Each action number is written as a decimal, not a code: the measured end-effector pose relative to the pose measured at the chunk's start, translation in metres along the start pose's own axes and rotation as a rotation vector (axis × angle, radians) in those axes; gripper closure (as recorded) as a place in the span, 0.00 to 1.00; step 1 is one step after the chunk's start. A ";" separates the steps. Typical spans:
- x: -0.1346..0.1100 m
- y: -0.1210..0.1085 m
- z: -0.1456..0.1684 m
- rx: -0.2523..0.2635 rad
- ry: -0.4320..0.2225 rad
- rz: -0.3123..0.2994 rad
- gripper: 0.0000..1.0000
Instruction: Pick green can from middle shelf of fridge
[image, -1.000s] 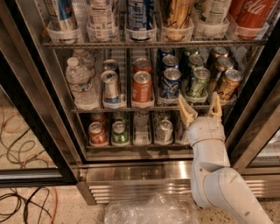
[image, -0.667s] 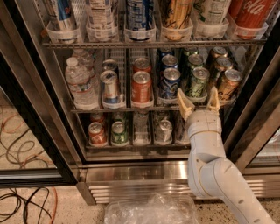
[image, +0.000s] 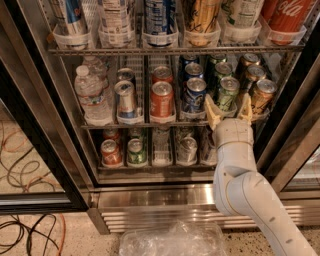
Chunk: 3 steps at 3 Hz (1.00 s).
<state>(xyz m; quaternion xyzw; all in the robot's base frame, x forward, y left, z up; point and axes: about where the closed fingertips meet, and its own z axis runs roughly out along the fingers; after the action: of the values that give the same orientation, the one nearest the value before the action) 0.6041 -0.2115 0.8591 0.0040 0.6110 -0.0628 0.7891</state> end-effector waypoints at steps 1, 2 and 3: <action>0.001 -0.002 0.010 0.008 0.004 0.001 0.31; 0.003 -0.001 0.026 0.009 0.012 0.002 0.31; 0.008 0.000 0.042 0.012 0.025 0.003 0.30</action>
Offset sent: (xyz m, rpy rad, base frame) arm 0.0454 -0.0038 0.0042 0.0066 0.0210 -0.0112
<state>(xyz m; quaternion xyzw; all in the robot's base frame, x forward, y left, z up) 0.6464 -0.2158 0.8622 0.0105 0.6203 -0.0652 0.7816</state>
